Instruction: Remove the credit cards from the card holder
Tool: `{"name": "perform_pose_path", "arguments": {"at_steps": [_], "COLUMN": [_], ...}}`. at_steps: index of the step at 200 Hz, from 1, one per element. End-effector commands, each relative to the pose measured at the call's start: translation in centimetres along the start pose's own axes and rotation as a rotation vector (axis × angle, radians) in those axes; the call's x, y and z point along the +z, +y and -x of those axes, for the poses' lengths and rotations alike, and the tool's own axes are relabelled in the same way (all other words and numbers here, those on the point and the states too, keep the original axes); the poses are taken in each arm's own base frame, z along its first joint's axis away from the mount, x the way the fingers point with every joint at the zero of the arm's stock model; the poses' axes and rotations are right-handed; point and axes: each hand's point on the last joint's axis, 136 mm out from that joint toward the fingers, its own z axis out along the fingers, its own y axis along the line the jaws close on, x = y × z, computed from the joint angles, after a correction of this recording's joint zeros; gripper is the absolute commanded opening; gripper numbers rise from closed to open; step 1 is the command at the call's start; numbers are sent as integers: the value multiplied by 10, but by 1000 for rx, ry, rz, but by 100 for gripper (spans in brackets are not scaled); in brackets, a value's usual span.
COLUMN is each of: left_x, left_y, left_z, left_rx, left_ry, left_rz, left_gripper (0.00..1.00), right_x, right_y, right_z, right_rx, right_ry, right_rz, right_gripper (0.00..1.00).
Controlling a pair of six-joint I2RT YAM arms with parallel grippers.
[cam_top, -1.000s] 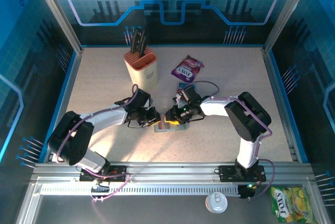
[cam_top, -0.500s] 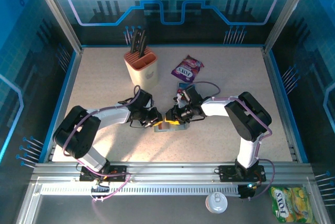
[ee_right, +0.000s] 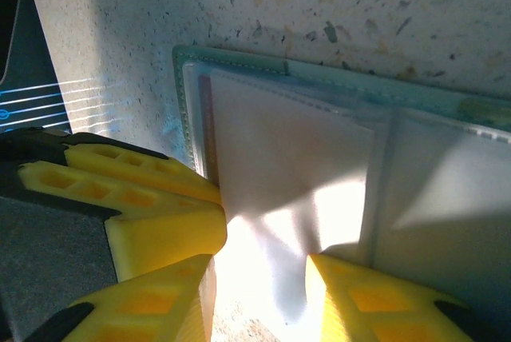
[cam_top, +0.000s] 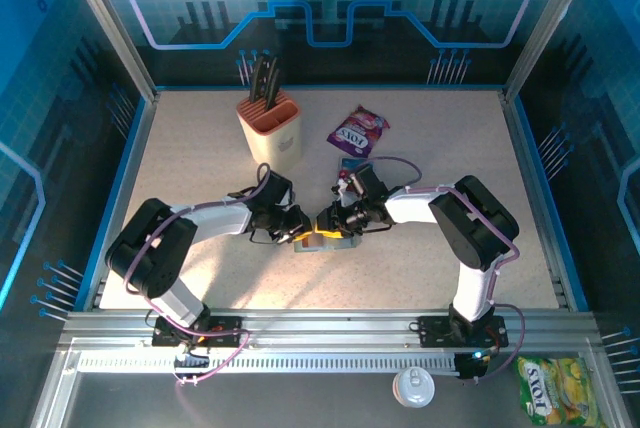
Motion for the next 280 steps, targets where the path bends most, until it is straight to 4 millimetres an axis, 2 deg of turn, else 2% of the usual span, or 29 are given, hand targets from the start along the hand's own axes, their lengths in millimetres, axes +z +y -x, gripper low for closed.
{"name": "perform_pose_path", "arguments": {"at_steps": [1,89,146,182,280], "left_x": [1,-1,0,0,2], "left_y": [-13,-21,-21,-20,-24], "left_z": [1,5,12,17,17], "left_rx": [-4,9,19,20,18], "left_ry": [12,-4,-24,-45,-38], "left_rz": [-33,-52,-29,-14,-40], "left_gripper": [18,15,29,31,17], "right_x": [-2,-2,-3,-4,-5], "right_y": [-10,-7,-7,-6,-4], "right_z": [-8,-9,-10,-10,-9], "right_rx": [34,31,31,28,25], "right_ry": [13,15,14,14,9], "right_rz": [-4,11,11,10,17], "right_gripper": [36,35,35,35,35]}}
